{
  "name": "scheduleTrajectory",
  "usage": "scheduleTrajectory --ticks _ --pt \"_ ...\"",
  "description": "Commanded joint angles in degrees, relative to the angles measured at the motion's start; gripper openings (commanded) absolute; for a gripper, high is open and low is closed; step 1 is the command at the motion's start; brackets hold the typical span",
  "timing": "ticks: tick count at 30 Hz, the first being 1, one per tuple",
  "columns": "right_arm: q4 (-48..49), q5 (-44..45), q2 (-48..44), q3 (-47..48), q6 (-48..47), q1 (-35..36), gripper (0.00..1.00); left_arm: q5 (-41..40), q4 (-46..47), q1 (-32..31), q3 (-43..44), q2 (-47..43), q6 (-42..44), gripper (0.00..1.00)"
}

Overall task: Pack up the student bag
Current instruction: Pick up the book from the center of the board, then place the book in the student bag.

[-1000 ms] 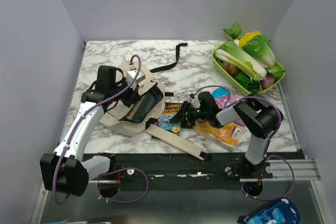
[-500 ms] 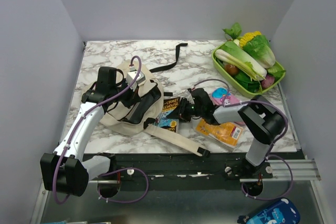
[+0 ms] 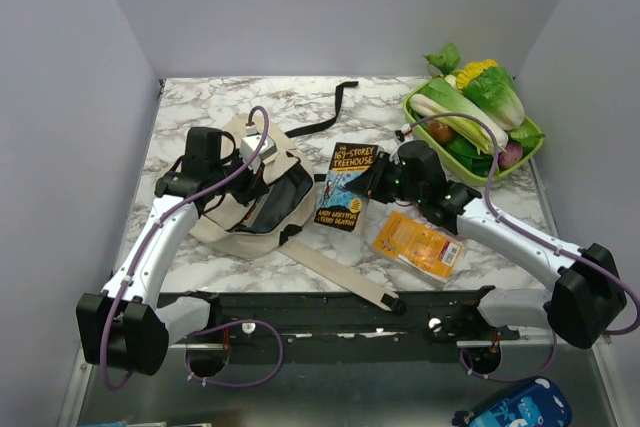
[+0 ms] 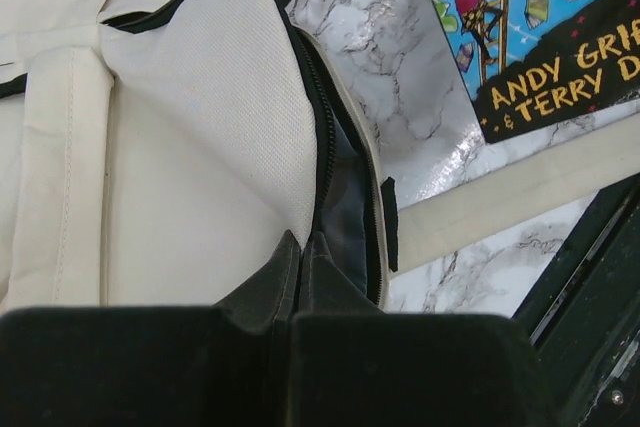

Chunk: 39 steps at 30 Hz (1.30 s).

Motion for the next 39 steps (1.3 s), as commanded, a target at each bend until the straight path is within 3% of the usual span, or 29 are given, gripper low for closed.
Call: scheduleTrajectory --ticks 1,15,24,29,33,39 --pt "0.2 -10.3 5.3 1.9 3.1 0.2 0.0 1.9 1.4 -0.3 1.6 -1.4 -1.0 0.0" --pt "17.2 -26.3 16.7 3.3 12.4 3.7 0.01 3.5 1.9 -0.4 0.5 -3.2 -1.6 0.0" --pt "20.9 -30.1 30.1 13.5 15.9 3.7 0.01 6.9 -0.8 -0.4 1.3 -4.3 -0.5 0.0" --pt "20.1 -23.1 37.8 22.9 16.7 3.7 0.0 8.7 -3.5 -0.4 1.6 -4.3 1.3 0.0" --pt "23.8 -15.6 39.9 24.5 19.7 5.1 0.01 9.4 -3.3 -0.4 0.4 -4.6 0.7 0.0" --pt "17.3 -3.4 45.4 32.1 20.0 10.9 0.01 10.4 -2.9 -0.4 -0.1 -4.5 0.0 0.0"
